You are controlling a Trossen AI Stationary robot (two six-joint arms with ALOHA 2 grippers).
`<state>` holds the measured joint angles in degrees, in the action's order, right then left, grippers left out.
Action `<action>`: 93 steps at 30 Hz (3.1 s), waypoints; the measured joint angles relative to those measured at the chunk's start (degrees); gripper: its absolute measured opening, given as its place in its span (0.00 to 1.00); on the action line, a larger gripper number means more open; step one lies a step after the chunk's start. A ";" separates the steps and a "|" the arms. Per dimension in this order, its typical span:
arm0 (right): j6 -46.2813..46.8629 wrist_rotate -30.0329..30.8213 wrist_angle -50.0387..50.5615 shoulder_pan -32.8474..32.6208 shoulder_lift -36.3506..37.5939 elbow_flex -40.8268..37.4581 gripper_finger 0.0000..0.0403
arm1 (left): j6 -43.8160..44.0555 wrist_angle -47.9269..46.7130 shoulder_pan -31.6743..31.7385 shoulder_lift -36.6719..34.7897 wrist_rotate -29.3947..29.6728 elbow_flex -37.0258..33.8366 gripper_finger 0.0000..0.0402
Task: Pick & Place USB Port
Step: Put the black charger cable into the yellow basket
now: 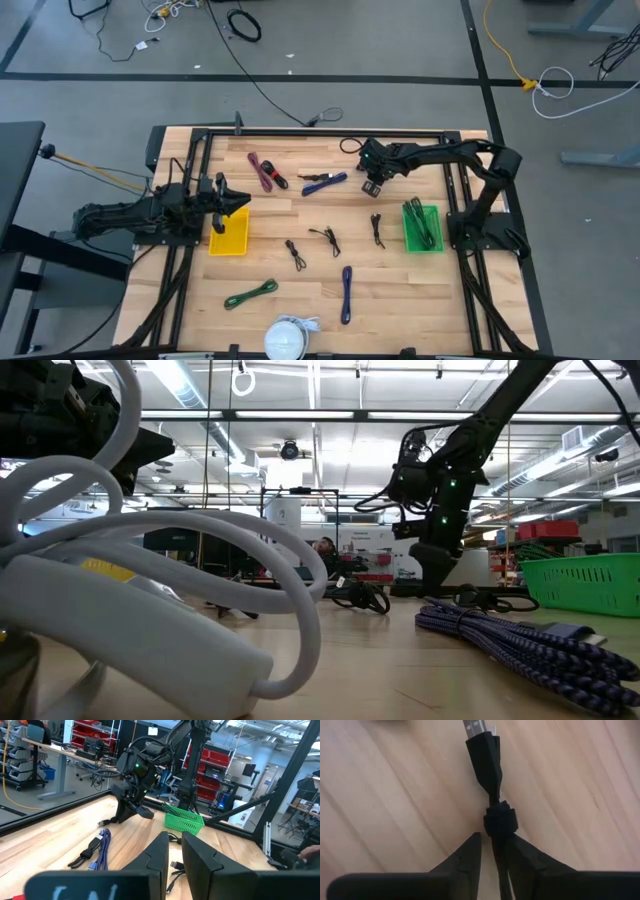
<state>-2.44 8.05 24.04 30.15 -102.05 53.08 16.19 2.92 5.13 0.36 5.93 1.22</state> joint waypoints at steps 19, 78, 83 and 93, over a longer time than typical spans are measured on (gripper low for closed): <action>1.99 -5.00 4.49 -3.06 5.22 3.30 0.01 | 0.15 1.85 0.00 -0.02 0.00 -0.01 0.14; -1.45 -9.04 -30.08 -29.11 22.46 12.17 0.00 | -18.43 32.95 0.00 72.44 -10.66 48.38 0.32; -2.51 -8.98 -30.30 -29.11 22.46 12.17 0.09 | -19.56 32.76 -0.02 72.46 -10.71 48.38 0.06; -2.82 -6.81 -30.48 -29.14 22.46 12.17 0.31 | -19.55 32.26 0.00 72.29 -10.14 48.38 0.06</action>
<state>-5.26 1.24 -6.45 1.01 -79.59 65.25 -3.36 35.18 5.13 72.65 -4.20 49.60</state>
